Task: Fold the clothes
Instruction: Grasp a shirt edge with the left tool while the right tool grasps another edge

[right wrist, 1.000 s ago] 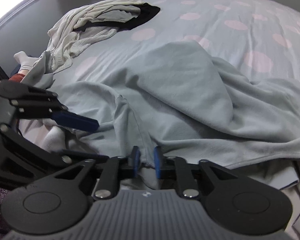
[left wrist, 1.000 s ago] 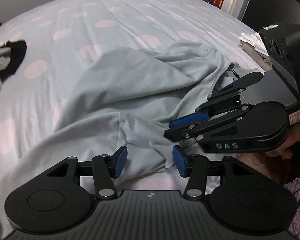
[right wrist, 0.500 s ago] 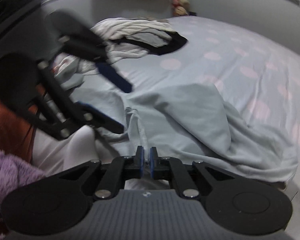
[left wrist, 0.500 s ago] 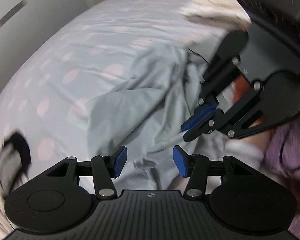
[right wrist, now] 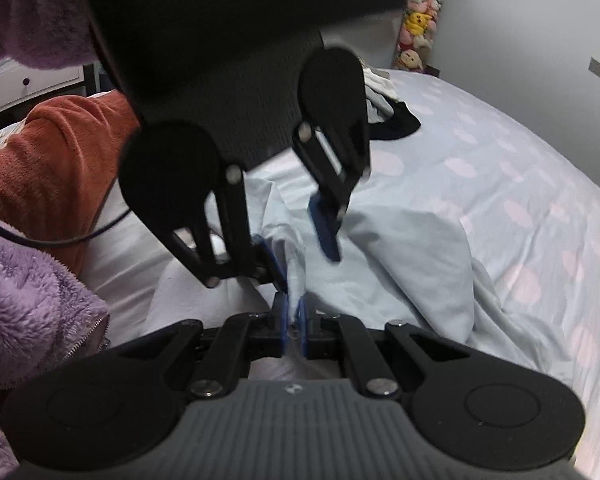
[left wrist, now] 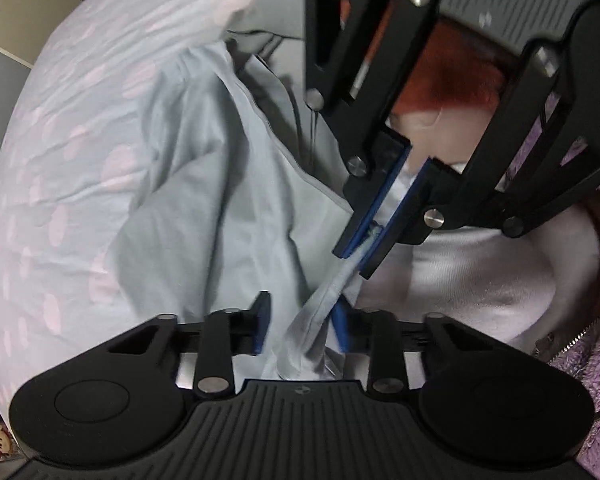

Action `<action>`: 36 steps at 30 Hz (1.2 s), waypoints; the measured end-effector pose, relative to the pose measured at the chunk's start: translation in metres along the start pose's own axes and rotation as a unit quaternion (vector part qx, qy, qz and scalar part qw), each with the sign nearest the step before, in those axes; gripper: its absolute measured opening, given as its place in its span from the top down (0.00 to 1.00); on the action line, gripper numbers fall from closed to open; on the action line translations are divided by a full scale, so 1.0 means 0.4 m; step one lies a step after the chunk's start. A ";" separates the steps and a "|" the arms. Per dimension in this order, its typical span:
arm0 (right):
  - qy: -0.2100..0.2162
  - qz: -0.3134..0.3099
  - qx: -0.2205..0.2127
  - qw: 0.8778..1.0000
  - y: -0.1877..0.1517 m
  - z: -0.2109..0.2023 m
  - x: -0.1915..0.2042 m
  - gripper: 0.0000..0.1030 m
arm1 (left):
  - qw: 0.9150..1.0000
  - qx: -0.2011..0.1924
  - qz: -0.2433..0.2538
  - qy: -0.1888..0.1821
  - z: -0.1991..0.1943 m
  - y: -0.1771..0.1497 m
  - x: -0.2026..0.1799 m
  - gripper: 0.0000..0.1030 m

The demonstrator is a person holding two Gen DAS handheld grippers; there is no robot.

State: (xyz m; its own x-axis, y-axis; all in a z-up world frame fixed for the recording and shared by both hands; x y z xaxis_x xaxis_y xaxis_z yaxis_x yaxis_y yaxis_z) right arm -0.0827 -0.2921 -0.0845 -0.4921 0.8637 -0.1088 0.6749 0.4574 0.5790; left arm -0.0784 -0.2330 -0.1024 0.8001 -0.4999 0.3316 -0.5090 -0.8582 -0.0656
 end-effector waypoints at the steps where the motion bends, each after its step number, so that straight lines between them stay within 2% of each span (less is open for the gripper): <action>1: 0.000 0.000 -0.001 1.000 0.001 -0.001 0.000 0.93 | 1.000 0.003 -0.005 0.002 0.005 -0.004 -0.004 0.90; 3: 0.001 0.000 -0.004 1.000 0.002 -0.003 0.000 0.93 | 1.000 -0.003 -0.030 0.006 0.003 -0.015 -0.005 0.92; 6: 0.004 0.002 -0.009 1.000 0.004 -0.006 -0.002 0.92 | 0.995 -0.017 -0.102 -0.006 -0.009 -0.046 0.009 0.96; 9: 0.011 0.011 -0.015 1.000 0.006 -0.015 -0.019 0.91 | 0.985 -0.018 -0.174 -0.002 -0.015 -0.093 0.028 0.98; 12: 0.003 0.011 -0.015 1.000 0.004 -0.025 -0.047 0.90 | 0.971 -0.007 -0.238 0.016 -0.007 -0.147 0.053 0.98; 17: -0.054 -0.032 0.027 0.998 -0.034 -0.030 -0.134 0.90 | 0.949 -0.012 -0.315 0.009 0.009 -0.223 0.084 0.98; 19: -0.073 -0.061 0.050 0.994 -0.048 -0.030 -0.183 0.90 | 0.944 -0.018 -0.331 0.006 0.012 -0.231 0.089 0.98; 22: -0.105 -0.137 0.094 0.981 -0.054 -0.027 -0.270 0.90 | 0.939 -0.027 -0.342 0.001 0.020 -0.226 0.097 0.98; 25: -0.131 -0.215 0.136 0.958 -0.053 -0.020 -0.350 0.90 | 0.936 -0.034 -0.352 -0.004 0.023 -0.224 0.094 0.98; 27: -0.127 -0.278 0.159 0.939 -0.056 -0.010 -0.388 0.88 | 0.932 -0.040 -0.359 -0.010 0.021 -0.222 0.095 0.98; 28: -0.125 -0.315 0.170 0.926 -0.059 -0.004 -0.402 0.83 | 0.930 -0.044 -0.364 -0.014 0.020 -0.223 0.096 0.98; 30: -0.119 -0.387 0.192 0.894 -0.067 0.018 -0.416 0.75 | 0.928 -0.056 -0.369 -0.025 0.010 -0.220 0.091 0.98; 34: -0.096 -0.512 0.227 0.823 -0.103 0.041 -0.414 0.75 | 0.927 -0.072 -0.366 -0.034 -0.019 -0.211 0.067 0.98; 36: -0.087 -0.556 0.233 0.793 -0.107 0.051 -0.407 0.75 | 0.925 -0.079 -0.369 -0.037 -0.034 -0.208 0.057 0.98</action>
State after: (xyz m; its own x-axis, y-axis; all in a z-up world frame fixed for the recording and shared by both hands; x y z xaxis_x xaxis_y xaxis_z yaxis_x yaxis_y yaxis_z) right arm -0.0202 -0.4480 -0.1079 -0.8692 -0.1314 -0.4767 0.0267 0.9501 -0.3107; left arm -0.0221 -0.1715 -0.0765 0.9647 0.2042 0.1664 0.1494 -0.9444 0.2928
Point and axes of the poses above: each gripper's, at about its wrist camera, not at the fingertips, and z roughly the way its jaws point, x to its left, y to its top, the point moved 4 cm from there along z, roughly the way its jaws point, and after that the axes turned 11 degrees about x, right-handed, at the moved point
